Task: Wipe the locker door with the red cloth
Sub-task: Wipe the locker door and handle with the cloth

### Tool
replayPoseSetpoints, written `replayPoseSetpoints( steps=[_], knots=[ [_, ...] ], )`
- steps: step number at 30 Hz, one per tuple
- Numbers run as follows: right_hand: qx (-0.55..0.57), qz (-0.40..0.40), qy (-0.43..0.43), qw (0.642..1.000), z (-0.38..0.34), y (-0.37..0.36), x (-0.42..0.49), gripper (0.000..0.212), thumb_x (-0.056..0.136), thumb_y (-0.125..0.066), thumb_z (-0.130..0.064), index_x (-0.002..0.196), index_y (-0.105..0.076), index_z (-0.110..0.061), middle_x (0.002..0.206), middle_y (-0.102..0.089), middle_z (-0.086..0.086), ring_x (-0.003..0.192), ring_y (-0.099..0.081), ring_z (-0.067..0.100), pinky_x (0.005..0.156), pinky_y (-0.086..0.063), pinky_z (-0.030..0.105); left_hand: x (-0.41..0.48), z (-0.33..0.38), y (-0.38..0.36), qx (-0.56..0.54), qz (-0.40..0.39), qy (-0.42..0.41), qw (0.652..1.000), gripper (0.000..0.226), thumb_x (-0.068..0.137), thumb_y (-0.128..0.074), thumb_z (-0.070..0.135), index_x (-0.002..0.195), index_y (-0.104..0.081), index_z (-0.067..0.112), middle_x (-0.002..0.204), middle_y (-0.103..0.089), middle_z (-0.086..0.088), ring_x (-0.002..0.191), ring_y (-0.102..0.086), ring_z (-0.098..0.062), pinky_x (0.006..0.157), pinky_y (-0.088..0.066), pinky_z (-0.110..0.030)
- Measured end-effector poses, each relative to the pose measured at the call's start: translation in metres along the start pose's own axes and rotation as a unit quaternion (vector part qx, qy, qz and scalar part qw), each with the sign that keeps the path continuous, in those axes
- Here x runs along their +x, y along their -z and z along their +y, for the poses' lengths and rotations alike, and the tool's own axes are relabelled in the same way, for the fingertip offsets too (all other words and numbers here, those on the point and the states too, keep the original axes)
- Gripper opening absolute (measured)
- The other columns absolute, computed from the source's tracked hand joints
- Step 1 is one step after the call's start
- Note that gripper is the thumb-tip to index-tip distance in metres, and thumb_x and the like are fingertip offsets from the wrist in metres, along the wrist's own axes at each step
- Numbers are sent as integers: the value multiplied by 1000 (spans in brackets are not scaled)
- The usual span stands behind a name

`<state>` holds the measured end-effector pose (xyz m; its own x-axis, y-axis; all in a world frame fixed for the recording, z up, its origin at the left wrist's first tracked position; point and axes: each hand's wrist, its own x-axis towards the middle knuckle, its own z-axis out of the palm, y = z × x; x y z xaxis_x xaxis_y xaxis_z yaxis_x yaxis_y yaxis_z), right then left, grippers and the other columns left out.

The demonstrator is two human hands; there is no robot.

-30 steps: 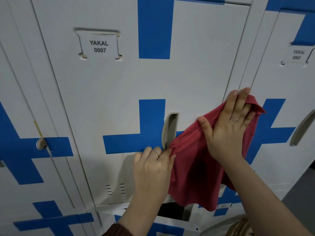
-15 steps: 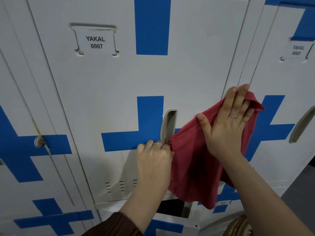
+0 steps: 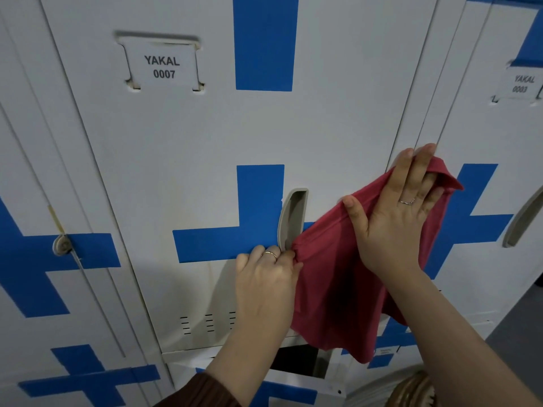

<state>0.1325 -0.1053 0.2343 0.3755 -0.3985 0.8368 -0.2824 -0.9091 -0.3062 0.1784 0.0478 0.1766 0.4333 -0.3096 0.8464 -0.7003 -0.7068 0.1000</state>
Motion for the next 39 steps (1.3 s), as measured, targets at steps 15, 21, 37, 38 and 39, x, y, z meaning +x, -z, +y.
replayPoseSetpoints(
  steps=[15, 21, 37, 38, 39],
  knots=[
    [5, 1, 0, 1000, 0, 0, 0, 88, 84, -22, -69, 143, 10, -12, 152, 9, 17, 135, 20, 16, 109, 15, 41, -4, 5, -4, 22, -14, 6, 1000, 27, 78, -49, 28, 61, -66, 15, 55, -57, 2, 53, -52, -20, 60, -21, -29],
    [5, -4, -2, 1000, 1, 1, -1, 87, 84, -19, -70, 143, 11, -14, 151, 11, 14, 135, 21, 16, 110, 12, 46, -3, 6, 2, -3, -12, 22, 1000, 31, 78, -43, 30, 63, -67, 16, 56, -58, 2, 54, -54, -18, 61, -23, -28],
    [6, -1, -3, 1000, 1, 0, -1, 87, 83, -17, -72, 143, 11, -14, 152, 10, 13, 136, 20, 16, 110, 13, 44, -2, 11, 2, -25, -39, 58, 997, 35, 78, -42, 34, 61, -69, 19, 55, -58, 5, 52, -54, -16, 60, -21, -27],
    [5, -2, -3, 1000, 1, 0, -1, 87, 83, -16, -72, 143, 11, -15, 152, 10, 13, 136, 20, 16, 110, 13, 45, -3, 10, 1, -26, -35, 48, 998, 34, 78, -42, 33, 62, -69, 19, 55, -58, 5, 52, -54, -17, 60, -21, -27],
    [5, -2, -3, 1000, 1, 0, -1, 87, 83, -16, -72, 143, 11, -15, 151, 11, 13, 136, 20, 17, 110, 13, 45, -3, 9, 2, -27, -34, 42, 998, 32, 77, -43, 31, 63, -69, 19, 55, -58, 5, 52, -53, -17, 60, -21, -27]
  ],
)
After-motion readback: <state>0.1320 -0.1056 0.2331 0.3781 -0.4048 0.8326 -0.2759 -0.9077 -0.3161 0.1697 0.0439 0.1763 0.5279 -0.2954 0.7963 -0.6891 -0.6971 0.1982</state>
